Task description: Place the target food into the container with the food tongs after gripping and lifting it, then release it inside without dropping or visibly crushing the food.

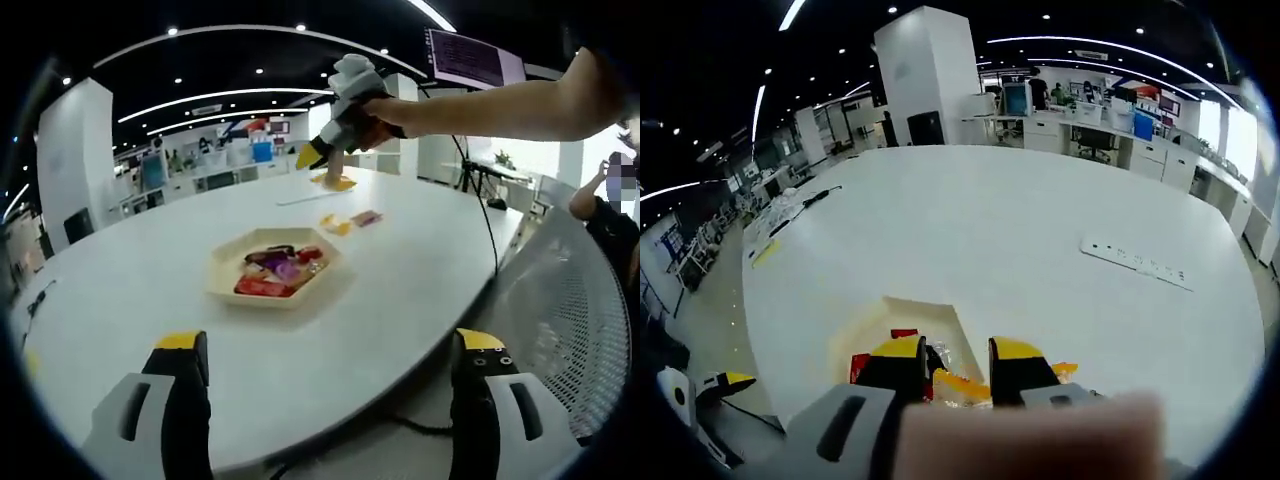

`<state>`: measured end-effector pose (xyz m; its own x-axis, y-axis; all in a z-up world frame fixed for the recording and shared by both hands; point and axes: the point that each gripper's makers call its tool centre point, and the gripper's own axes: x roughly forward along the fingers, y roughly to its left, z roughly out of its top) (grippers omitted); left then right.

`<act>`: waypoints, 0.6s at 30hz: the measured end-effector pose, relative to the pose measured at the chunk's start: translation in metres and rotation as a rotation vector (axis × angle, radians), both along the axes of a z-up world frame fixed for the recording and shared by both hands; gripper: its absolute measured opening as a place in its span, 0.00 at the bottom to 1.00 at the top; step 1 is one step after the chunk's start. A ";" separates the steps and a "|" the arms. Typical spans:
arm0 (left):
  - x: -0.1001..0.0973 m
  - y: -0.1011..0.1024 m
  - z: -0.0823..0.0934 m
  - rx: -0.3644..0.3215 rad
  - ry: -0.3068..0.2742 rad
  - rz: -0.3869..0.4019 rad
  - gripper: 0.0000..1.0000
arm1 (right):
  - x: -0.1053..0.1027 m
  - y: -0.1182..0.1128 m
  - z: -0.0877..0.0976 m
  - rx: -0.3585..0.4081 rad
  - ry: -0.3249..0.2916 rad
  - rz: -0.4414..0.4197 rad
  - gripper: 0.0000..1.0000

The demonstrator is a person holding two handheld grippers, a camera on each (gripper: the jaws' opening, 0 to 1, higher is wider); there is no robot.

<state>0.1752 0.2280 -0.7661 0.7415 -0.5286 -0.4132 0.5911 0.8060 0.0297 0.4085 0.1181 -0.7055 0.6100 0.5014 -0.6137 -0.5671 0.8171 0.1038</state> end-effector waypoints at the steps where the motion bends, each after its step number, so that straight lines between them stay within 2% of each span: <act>1: 0.000 0.000 0.000 0.000 -0.001 0.001 0.99 | -0.001 0.004 0.000 0.004 0.004 0.007 0.24; 18: 0.001 0.001 0.001 0.003 -0.007 0.005 0.99 | -0.001 0.054 -0.001 0.020 0.014 0.087 0.24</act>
